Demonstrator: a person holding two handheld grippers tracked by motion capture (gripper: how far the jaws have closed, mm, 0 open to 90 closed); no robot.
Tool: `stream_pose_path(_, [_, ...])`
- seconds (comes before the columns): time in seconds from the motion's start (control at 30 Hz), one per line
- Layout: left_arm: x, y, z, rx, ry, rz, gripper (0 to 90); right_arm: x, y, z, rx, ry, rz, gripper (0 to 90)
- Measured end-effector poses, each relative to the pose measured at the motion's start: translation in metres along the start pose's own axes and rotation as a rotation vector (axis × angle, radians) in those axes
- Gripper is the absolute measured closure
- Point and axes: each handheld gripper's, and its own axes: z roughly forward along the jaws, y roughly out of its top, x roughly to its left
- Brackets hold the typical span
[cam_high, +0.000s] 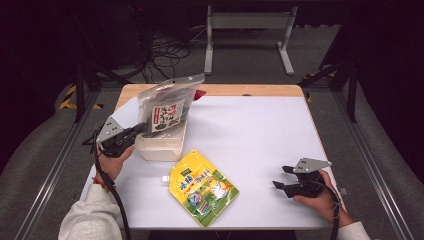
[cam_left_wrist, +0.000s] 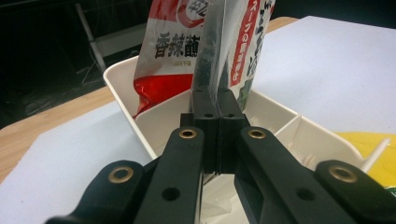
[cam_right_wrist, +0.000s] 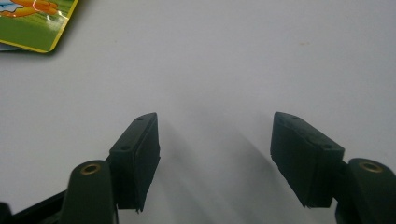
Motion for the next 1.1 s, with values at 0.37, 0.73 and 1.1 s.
stream_pose_path(0.37, [0.002, -0.007, 0.001, -0.018, -0.022, -0.02, 90.0, 0.001, 0.0, 0.001, 0.007, 0.0, -0.005, 32.7])
stream_pose_path(0.73, [-0.005, -0.001, -0.006, -0.017, 0.001, -0.021, 78.5, 0.001, 0.002, 0.001, -0.001, 0.003, -0.008, 32.7])
stream_pose_path(1.1, [-0.006, -0.008, -0.032, 0.004, 0.095, -0.062, 60.0, 0.0, 0.007, 0.0, -0.052, -0.012, 0.001, 34.1])
